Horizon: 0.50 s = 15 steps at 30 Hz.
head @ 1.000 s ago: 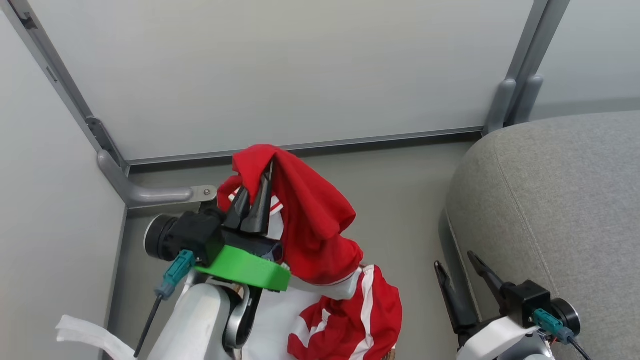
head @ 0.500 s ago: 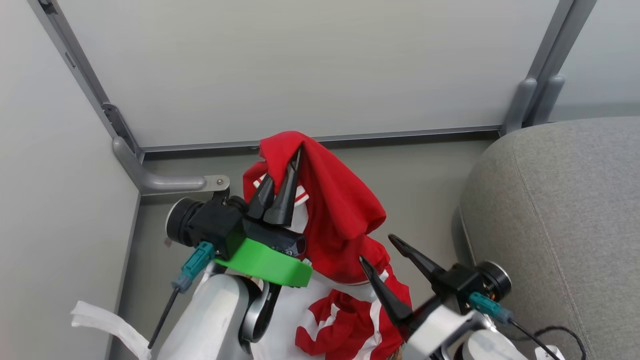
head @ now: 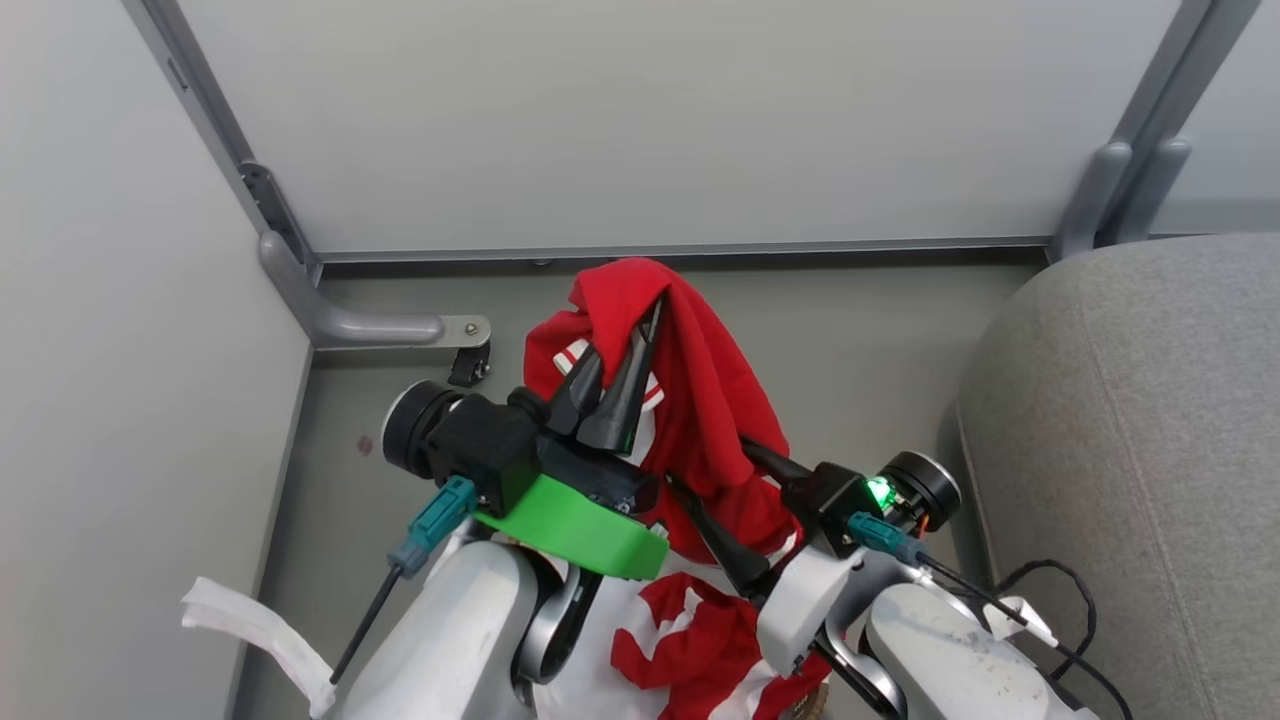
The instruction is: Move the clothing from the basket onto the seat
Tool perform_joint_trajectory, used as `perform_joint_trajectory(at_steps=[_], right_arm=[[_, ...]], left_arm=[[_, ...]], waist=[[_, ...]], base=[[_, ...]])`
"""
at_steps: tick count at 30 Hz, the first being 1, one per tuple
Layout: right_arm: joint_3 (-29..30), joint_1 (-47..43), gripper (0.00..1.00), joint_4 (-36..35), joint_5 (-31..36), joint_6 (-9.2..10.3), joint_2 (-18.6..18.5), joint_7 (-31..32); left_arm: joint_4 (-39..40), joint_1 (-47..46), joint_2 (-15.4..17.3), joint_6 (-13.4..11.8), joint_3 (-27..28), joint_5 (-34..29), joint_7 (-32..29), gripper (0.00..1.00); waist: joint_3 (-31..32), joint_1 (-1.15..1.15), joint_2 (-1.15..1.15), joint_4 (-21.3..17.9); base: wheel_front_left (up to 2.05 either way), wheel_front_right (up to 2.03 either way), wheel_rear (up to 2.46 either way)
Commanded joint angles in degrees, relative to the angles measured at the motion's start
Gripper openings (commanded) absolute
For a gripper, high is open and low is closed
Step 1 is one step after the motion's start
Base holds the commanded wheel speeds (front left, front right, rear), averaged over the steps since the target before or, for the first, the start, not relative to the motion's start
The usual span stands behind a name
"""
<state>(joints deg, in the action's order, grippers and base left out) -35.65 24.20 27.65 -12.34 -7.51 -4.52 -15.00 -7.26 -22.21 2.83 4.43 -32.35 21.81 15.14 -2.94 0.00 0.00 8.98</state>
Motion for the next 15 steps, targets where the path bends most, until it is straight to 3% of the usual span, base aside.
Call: perform_joint_trajectory(at_steps=[1, 3, 9, 15], right_arm=[[0.27, 0.89, 0.42, 1.88, 0.14, 0.04, 0.21, -0.28], [0.33, 1.17, 0.00, 4.25, -0.47, 0.04, 0.75, -0.28], [0.77, 0.33, 0.00, 7.78, -2.41, 0.04, 1.23, -0.27], [2.97, -1.45, 0.00, 6.72, -3.63, 0.04, 1.38, -0.28]], left_arm=[[0.07, -1.20, 0.13, -0.41, -0.41, 0.70, 0.02, 0.00], [0.02, -1.48, 0.14, -0.50, -0.82, 1.04, 0.02, 0.00], [-0.35, -1.30, 0.13, -1.00, -0.84, 1.29, 0.02, 0.00], [-0.84, -0.44, 0.13, -1.02, 0.00, 0.87, 0.02, 0.00]], waist=[[-0.55, 0.00, 0.00, 1.05], [-0.78, 0.00, 0.00, 1.61], [-1.02, 0.00, 0.00, 2.47], [-0.98, 0.00, 0.00, 2.10]], base=[[0.00, 0.00, 0.00], [0.00, 0.00, 0.00], [0.00, 0.00, 0.00], [0.00, 0.00, 0.00]])
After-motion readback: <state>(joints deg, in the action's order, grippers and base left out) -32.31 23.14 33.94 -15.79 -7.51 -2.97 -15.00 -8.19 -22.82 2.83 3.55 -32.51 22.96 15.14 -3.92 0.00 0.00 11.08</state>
